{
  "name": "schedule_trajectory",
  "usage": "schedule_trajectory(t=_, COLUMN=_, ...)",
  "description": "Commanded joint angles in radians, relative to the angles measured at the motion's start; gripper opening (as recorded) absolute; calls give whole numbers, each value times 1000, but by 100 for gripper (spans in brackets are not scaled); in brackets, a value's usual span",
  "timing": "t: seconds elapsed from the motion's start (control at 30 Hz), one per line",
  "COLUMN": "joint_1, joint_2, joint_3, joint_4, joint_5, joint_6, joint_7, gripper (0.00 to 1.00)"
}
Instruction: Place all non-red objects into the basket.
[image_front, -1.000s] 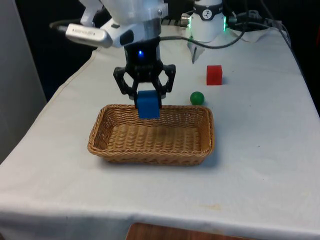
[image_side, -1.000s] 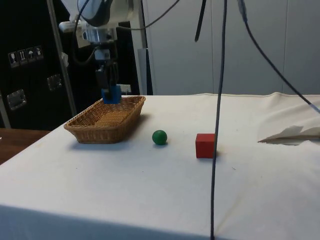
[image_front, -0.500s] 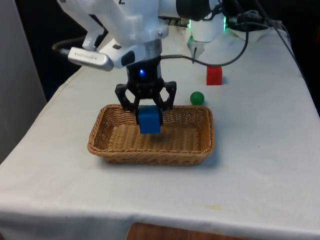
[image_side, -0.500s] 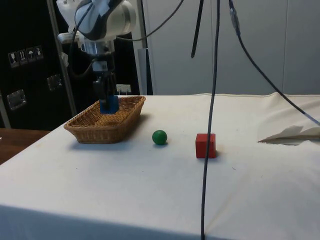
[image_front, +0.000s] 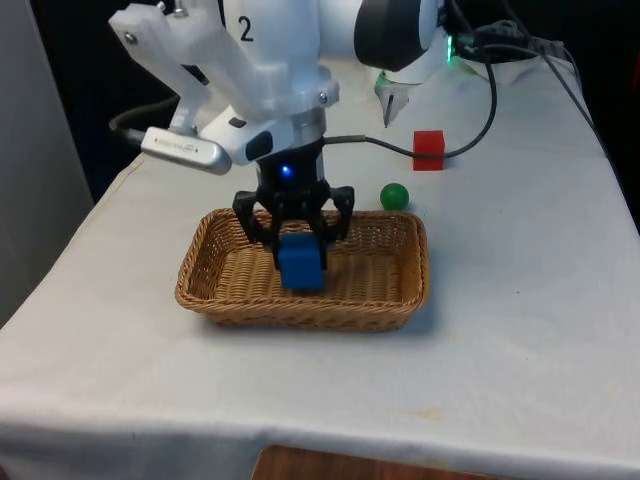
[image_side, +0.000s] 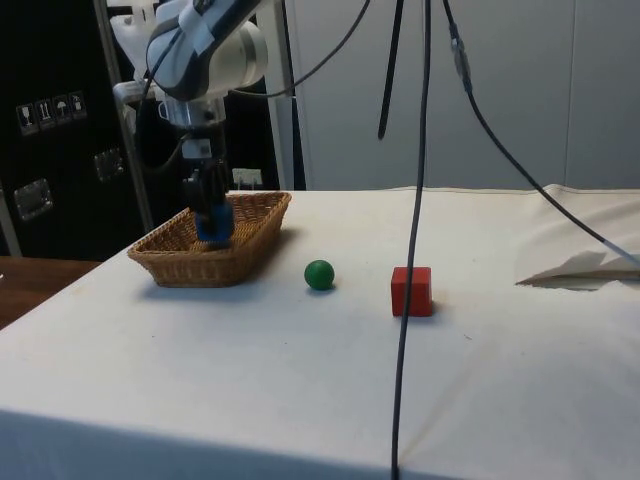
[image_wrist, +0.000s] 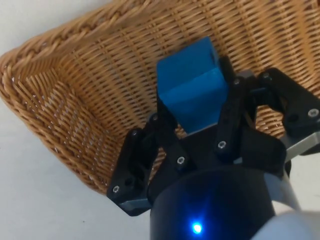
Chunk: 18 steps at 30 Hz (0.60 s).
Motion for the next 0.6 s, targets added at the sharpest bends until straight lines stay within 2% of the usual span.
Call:
schedule_trajectory(t=0.0, joint_1=-1, joint_2=10, joint_3=3, joint_4=8, joint_5=3, joint_6=2, joint_7=2, gripper=2)
schedule_trajectory(t=0.4, joint_1=1, joint_2=25, joint_3=3, joint_4=18, joint_5=2, joint_6=2, joint_7=4, gripper=2)
schedule_trajectory(t=0.43, joint_1=1, joint_2=24, joint_3=3, joint_4=17, joint_5=2, joint_6=2, joint_7=4, gripper=18)
schedule_trajectory(t=0.57, joint_1=1, joint_2=24, joint_3=3, joint_4=17, joint_5=2, joint_6=2, joint_7=3, gripper=56)
